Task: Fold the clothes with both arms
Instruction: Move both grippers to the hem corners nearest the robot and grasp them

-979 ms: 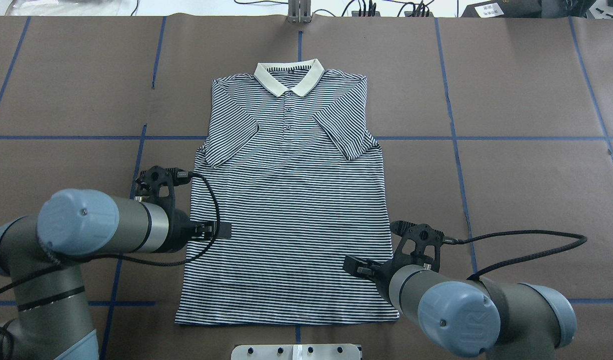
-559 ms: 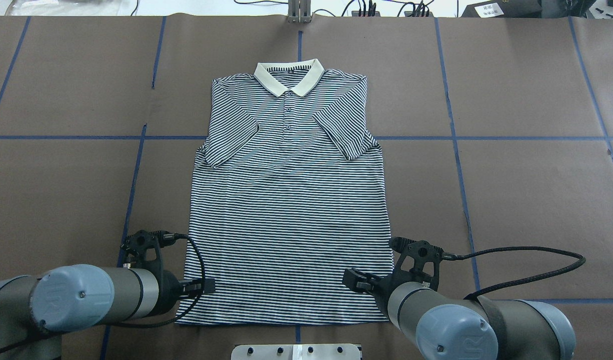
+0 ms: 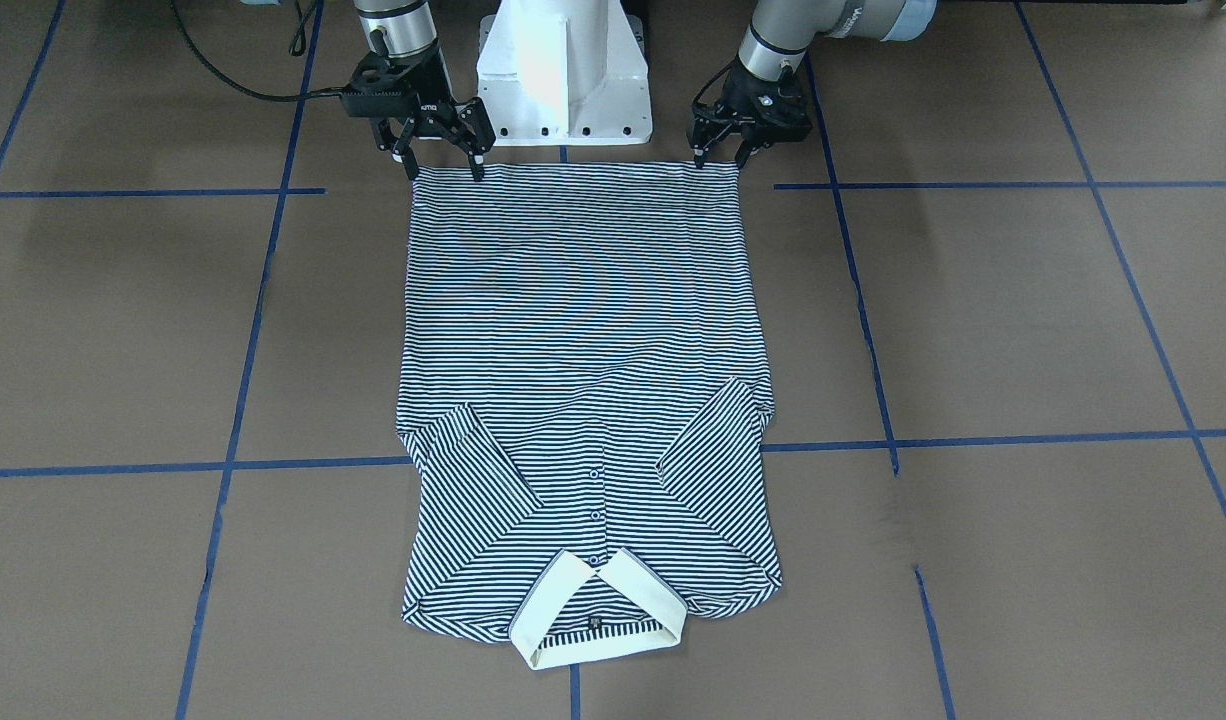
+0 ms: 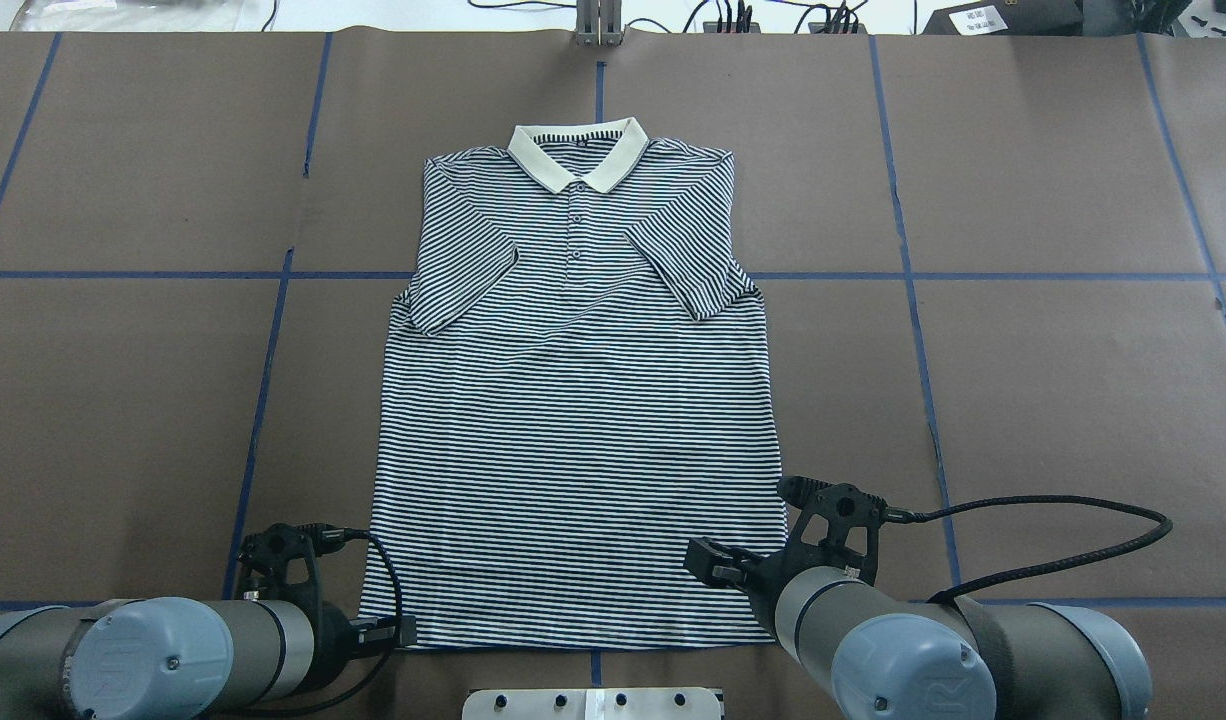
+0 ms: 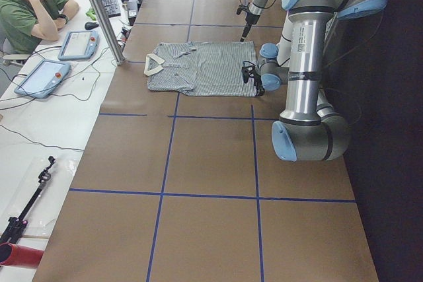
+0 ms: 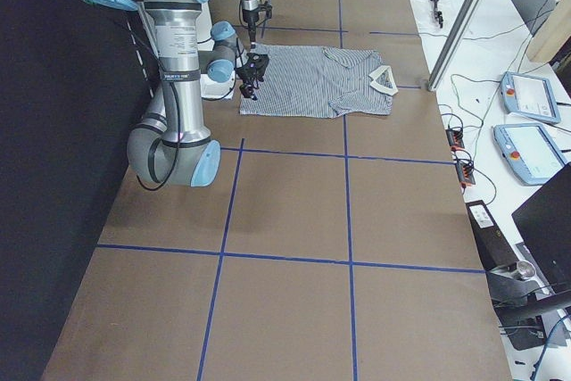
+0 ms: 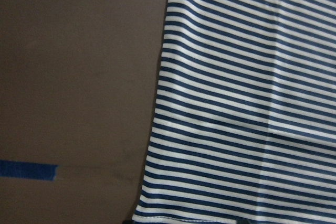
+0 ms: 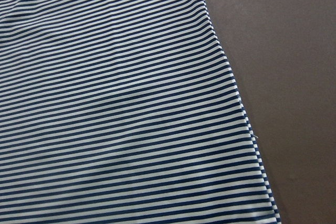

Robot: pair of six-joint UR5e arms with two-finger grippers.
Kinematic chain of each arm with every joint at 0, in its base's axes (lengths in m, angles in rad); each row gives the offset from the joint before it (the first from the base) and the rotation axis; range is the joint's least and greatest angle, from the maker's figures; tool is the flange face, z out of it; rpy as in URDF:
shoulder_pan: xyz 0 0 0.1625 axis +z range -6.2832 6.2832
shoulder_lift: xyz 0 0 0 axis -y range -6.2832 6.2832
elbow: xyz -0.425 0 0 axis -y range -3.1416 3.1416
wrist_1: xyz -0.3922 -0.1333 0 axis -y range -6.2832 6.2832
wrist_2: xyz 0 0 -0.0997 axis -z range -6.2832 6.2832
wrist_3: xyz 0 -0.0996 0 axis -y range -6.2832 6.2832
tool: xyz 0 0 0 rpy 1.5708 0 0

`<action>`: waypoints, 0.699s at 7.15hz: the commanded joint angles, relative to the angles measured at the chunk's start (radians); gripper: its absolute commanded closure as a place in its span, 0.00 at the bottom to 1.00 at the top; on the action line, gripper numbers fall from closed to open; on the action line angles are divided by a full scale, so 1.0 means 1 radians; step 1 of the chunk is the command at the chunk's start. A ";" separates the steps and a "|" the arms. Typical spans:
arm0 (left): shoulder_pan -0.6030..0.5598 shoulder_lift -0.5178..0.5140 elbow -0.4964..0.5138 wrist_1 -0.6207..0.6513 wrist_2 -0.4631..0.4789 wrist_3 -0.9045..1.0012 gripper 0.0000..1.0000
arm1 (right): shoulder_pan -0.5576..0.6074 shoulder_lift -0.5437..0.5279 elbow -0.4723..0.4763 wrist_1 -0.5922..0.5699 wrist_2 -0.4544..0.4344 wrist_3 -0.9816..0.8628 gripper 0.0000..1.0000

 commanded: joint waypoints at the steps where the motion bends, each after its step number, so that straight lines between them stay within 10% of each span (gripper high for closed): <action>1: 0.005 -0.001 0.000 0.019 0.001 -0.003 0.34 | -0.006 -0.001 0.000 0.000 -0.005 0.002 0.00; 5: 0.000 0.002 -0.002 0.021 -0.001 -0.002 0.33 | -0.015 -0.001 0.000 0.000 -0.016 0.003 0.00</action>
